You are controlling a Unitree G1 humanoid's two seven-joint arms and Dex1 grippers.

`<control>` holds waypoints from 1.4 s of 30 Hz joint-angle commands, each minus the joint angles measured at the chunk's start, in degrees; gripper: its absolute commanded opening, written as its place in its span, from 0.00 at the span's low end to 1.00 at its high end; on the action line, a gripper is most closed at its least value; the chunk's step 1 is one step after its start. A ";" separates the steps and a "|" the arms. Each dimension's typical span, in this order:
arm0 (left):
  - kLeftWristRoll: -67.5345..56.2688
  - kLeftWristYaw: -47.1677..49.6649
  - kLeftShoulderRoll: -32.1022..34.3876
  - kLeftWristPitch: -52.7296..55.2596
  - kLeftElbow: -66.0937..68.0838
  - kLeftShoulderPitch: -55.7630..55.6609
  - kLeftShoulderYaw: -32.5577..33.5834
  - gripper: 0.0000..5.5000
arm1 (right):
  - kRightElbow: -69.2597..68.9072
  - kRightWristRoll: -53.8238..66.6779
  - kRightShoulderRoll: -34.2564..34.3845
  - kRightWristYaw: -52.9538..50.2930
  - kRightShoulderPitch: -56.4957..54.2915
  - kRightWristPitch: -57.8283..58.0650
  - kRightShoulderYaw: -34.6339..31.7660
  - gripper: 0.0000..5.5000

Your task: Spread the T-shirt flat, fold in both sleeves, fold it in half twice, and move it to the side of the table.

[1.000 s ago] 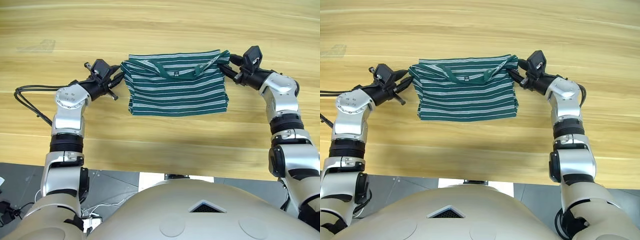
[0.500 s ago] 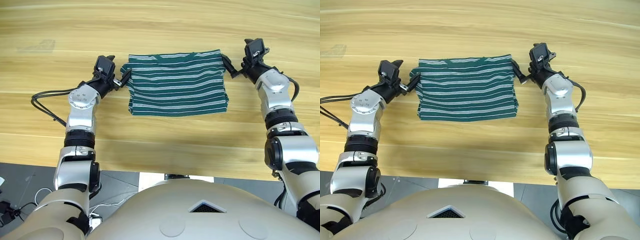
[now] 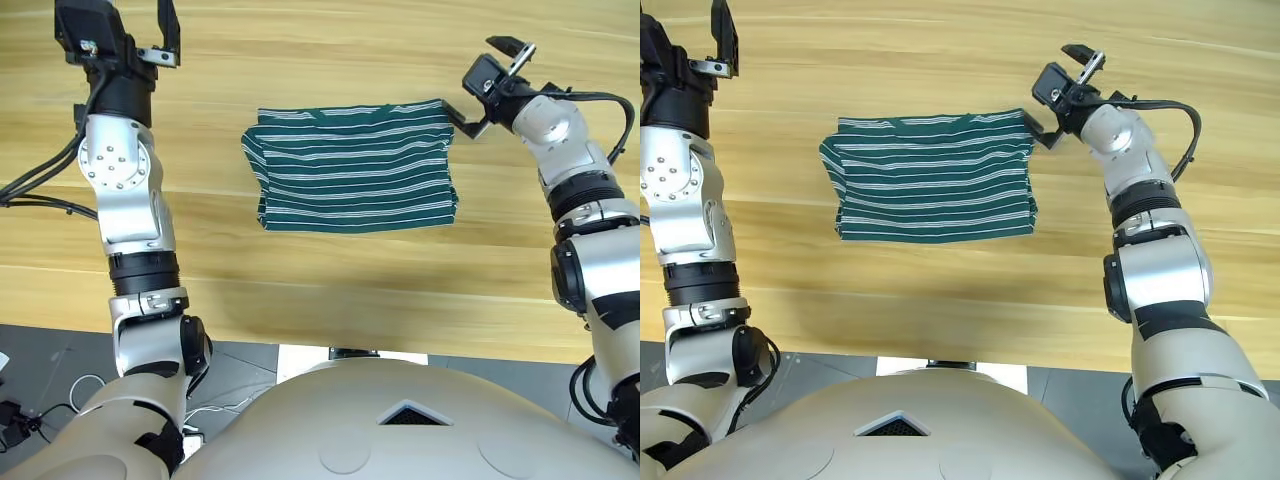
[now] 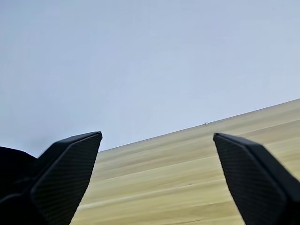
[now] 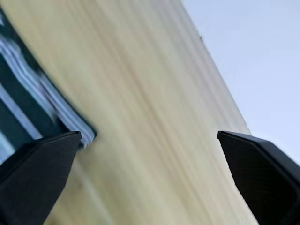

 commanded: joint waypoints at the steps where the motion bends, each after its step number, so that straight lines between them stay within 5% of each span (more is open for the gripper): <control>1: -0.02 -1.23 0.42 3.56 -5.80 3.14 -0.22 0.80 | 4.72 -7.17 -0.13 -2.79 2.59 2.52 6.47 0.98; 9: 1.27 -1.20 -0.68 4.36 -3.38 3.88 -1.06 0.80 | 5.10 -7.10 -0.20 -3.61 5.27 0.62 8.22 0.98; 13: 1.13 -1.54 -0.78 4.75 -3.92 4.42 -0.80 0.80 | -1.16 -5.97 -5.69 7.05 10.28 -6.22 10.04 0.98; 16: 1.35 -1.66 -1.07 4.77 -4.03 4.94 -1.28 0.80 | -21.50 5.99 -13.45 26.52 20.99 -11.18 10.06 0.98; 19: 1.24 -1.86 -1.60 5.00 -4.07 5.25 -1.85 0.80 | -49.86 22.35 -23.24 39.88 32.57 -3.95 10.73 0.98; 26: 1.37 -1.94 -3.62 4.87 -3.83 3.72 -4.07 0.80 | -79.72 32.04 -29.21 47.10 39.43 7.14 9.62 0.98; 34: 1.70 -1.90 -5.08 4.19 -3.43 3.76 -4.82 0.80 | -84.47 41.79 -26.02 50.52 36.70 18.31 3.80 0.98; 42: -0.17 -1.02 -6.19 3.78 -6.17 3.64 -2.27 0.80 | -59.87 32.61 -2.82 33.63 19.47 16.86 3.37 0.98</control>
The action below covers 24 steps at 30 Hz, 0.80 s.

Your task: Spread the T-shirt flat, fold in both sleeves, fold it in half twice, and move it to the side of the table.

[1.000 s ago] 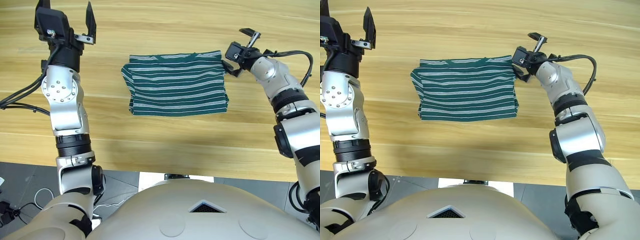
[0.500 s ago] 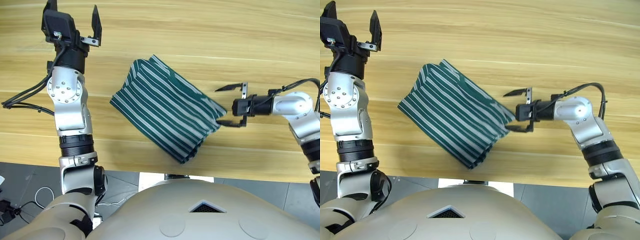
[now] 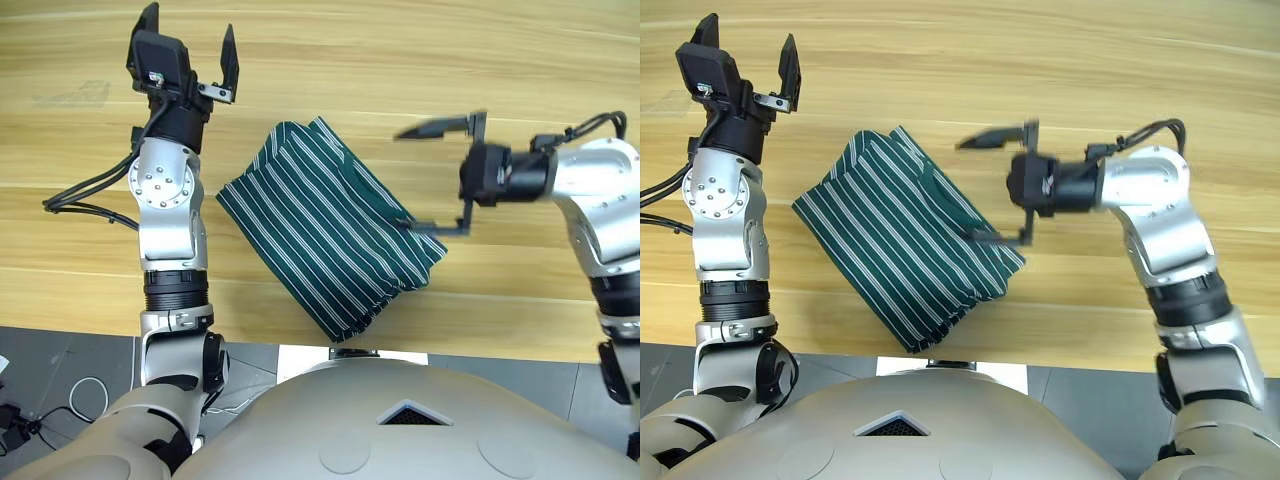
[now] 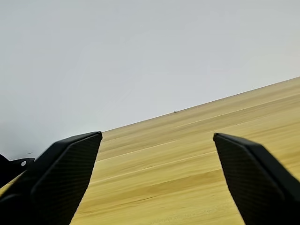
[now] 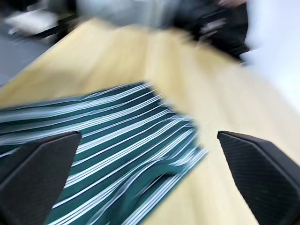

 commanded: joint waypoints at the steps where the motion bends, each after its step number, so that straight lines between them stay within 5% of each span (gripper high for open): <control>1: -1.83 1.14 -0.26 -0.11 -3.32 -0.64 2.54 0.80 | 14.63 -10.13 9.81 -7.81 -7.61 -3.85 3.74 0.98; 13: -2.46 0.60 -1.89 -0.09 -6.82 -0.60 1.46 0.80 | 70.23 -38.56 32.44 -35.24 -29.67 -12.03 15.49 0.98; 24: -1.70 1.22 -4.38 -0.29 -8.28 1.97 0.28 0.80 | 77.69 -44.37 27.77 -49.22 -25.02 -7.39 15.46 0.98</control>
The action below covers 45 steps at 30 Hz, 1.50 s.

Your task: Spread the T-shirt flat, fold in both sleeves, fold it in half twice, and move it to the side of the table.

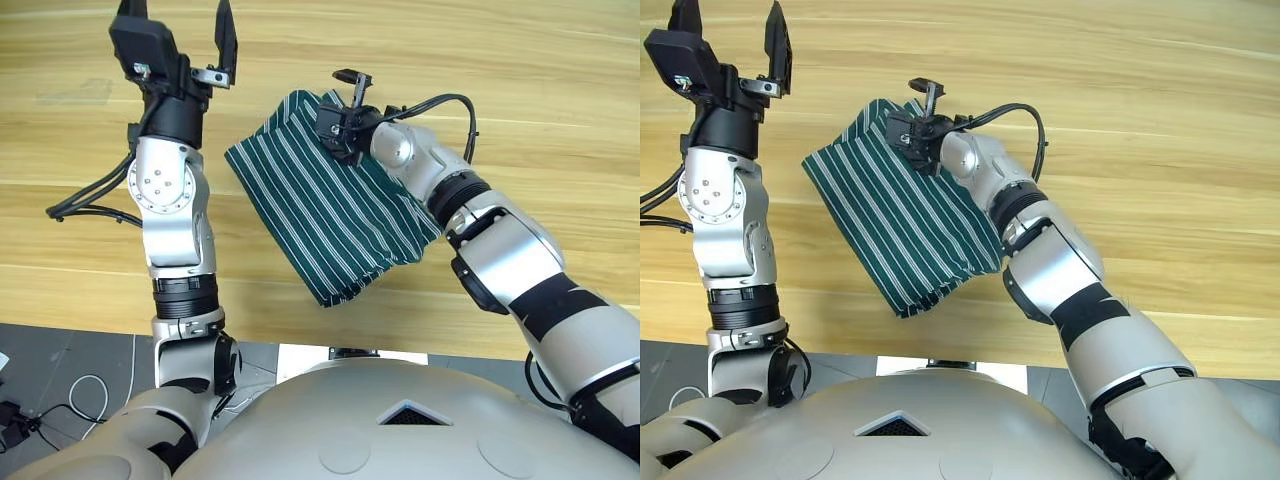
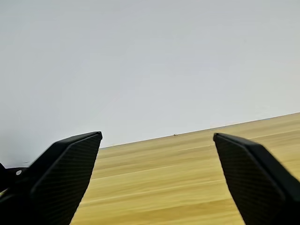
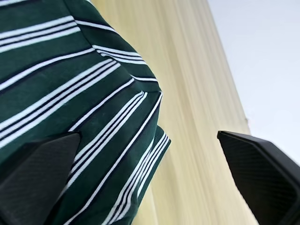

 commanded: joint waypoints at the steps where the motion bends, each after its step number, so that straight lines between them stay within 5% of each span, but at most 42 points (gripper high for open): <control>1: 0.36 0.53 -0.51 -0.17 -0.44 0.63 -0.28 0.80 | 2.93 -2.57 -6.96 0.66 6.93 3.97 -0.02 0.98; 19: 3.46 -0.37 -0.51 -1.68 1.35 1.84 -4.22 0.80 | -27.40 6.02 -27.40 9.37 28.71 2.51 -11.91 0.98; 32: 5.63 -1.84 0.71 -3.10 2.02 3.26 -5.50 0.80 | -41.18 8.40 -23.37 10.35 33.38 4.09 -14.09 0.98; 35: 7.01 -5.39 5.71 -5.28 0.76 4.60 -5.13 0.80 | -46.22 12.56 -23.24 6.46 32.15 -1.31 -20.10 0.98; 39: 11.68 -19.80 24.54 -14.55 -9.81 14.87 -2.38 0.80 | -64.07 35.29 -30.44 14.51 45.29 -15.98 -38.63 0.98; 45: 25.27 -23.46 34.27 -28.06 -19.73 25.91 -2.00 0.80 | -70.11 20.57 -41.01 15.93 56.33 -33.61 -47.52 0.98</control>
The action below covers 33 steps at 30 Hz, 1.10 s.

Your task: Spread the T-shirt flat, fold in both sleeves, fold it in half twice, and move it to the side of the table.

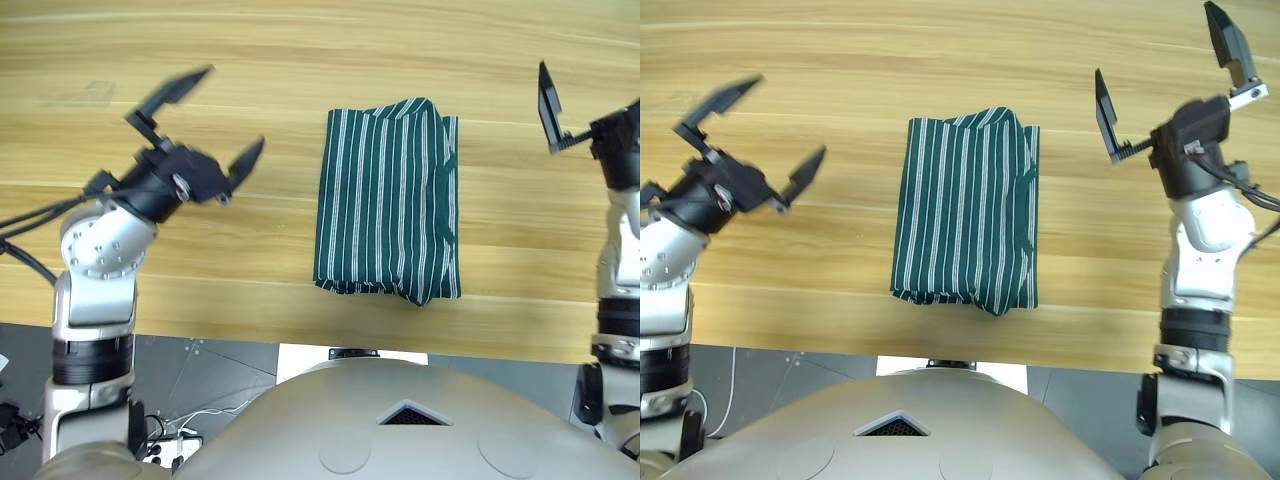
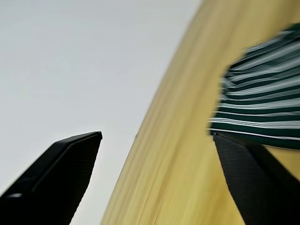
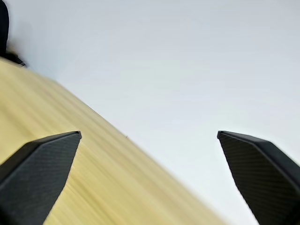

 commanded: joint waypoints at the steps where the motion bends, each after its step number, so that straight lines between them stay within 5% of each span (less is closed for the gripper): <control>1: 10.26 -0.25 4.73 -8.71 -3.29 1.17 -0.39 0.80 | -1.88 -14.19 -4.29 -1.90 4.44 -11.85 -4.99 0.98; 8: 40.50 16.83 8.28 -31.38 3.77 -1.74 -3.57 0.80 | 7.03 -53.73 -8.09 -12.49 4.35 -37.92 0.82 0.98; 13: 53.26 31.80 11.40 -36.69 11.37 -3.11 -5.36 0.80 | 10.41 -69.81 -12.46 -28.49 5.26 -39.66 3.10 0.98; 21: 56.40 40.10 13.05 -37.24 14.99 0.25 -11.03 0.80 | 11.79 -79.37 -18.91 -47.01 5.78 -34.12 13.50 0.98; 33: 54.65 39.39 9.33 -36.07 19.51 -8.31 -22.50 0.80 | 5.55 -78.46 -19.83 -53.13 3.28 -29.79 26.59 0.98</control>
